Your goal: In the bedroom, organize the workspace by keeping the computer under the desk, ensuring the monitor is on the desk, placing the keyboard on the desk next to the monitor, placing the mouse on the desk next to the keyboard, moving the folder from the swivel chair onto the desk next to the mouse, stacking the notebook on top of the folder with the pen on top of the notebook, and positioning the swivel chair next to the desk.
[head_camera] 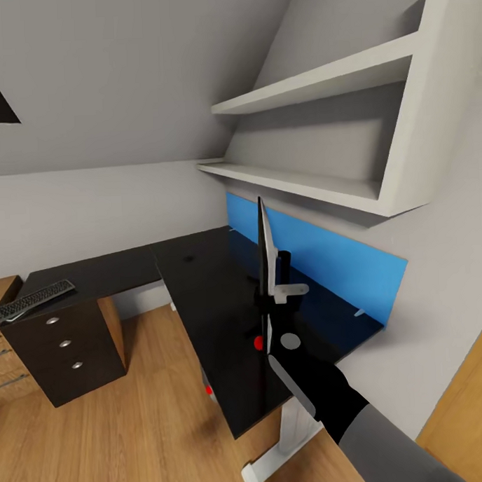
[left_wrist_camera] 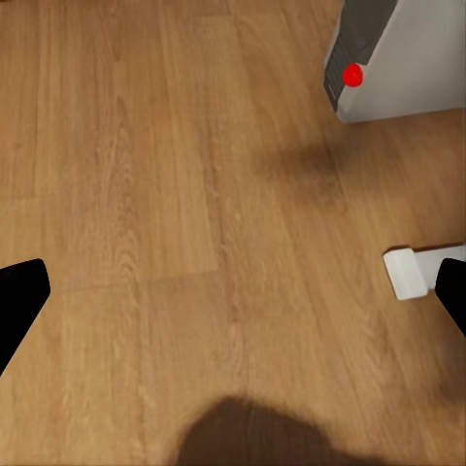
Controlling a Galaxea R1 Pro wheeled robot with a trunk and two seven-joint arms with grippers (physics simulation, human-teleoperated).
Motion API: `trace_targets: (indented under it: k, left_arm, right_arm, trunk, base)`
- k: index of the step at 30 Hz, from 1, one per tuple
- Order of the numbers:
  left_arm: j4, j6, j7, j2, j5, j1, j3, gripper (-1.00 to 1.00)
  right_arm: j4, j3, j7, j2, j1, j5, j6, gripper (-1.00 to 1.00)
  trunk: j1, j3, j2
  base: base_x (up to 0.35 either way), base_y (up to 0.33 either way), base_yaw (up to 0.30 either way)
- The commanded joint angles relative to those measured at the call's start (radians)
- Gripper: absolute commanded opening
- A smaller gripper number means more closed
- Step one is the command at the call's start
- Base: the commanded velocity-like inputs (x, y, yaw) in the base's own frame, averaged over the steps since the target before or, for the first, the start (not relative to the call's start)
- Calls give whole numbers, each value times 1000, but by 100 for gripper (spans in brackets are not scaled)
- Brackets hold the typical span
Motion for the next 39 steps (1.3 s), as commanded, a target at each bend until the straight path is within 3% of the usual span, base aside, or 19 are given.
trace_targets:
  k: [1, 39]
  left_arm:
    - [-2, -1, 2, 0, 4, 1, -2, 100]
    - [-2, -25, 2, 0, 3, 1, -2, 100]
  right_arm:
    - [-1, 3, -7, 0, -1, -3, 6, 100]
    - [0, 4, -7, -1, -1, -3, 7, 100]
  trunk:
    - [0, -1, -1]
    - [0, 7, -1]
  base:
    - [0, 0, -18]
    - [0, 0, -26]
